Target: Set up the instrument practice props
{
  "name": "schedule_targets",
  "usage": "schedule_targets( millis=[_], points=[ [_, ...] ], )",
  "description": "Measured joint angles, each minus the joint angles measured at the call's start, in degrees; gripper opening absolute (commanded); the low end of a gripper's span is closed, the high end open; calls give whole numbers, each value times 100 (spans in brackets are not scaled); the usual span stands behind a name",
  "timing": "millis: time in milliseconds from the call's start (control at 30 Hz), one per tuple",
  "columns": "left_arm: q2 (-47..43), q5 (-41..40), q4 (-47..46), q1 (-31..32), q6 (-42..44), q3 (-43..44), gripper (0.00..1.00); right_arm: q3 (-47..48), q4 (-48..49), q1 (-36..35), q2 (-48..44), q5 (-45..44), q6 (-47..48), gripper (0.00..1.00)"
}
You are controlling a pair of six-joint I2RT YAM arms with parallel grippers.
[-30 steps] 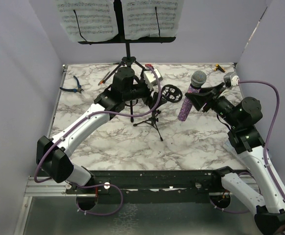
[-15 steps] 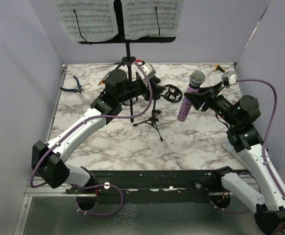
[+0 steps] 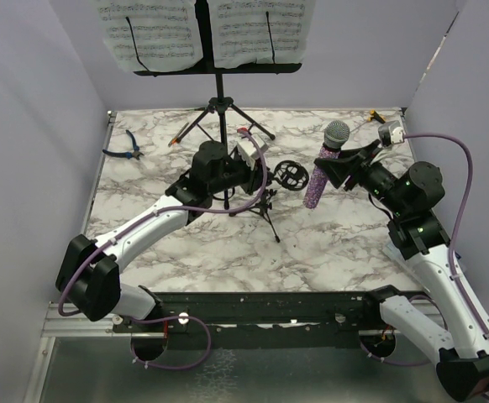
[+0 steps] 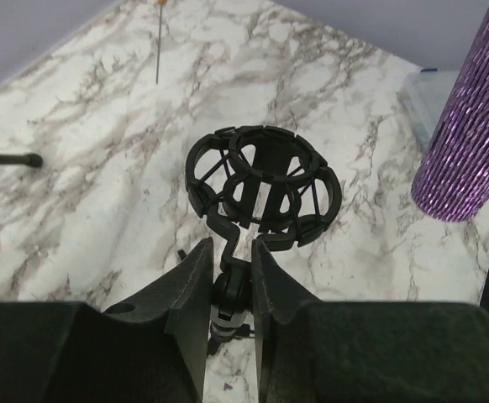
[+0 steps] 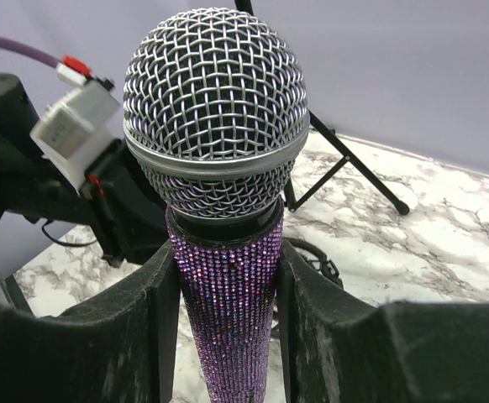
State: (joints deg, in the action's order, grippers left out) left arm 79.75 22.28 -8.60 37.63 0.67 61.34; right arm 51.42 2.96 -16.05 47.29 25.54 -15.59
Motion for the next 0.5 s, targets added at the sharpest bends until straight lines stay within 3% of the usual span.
schedule_targets(
  millis=[500],
  points=[
    [256, -57, 146, 11, 37, -358, 25, 0, 155, 0, 116, 85, -136, 0]
  ],
)
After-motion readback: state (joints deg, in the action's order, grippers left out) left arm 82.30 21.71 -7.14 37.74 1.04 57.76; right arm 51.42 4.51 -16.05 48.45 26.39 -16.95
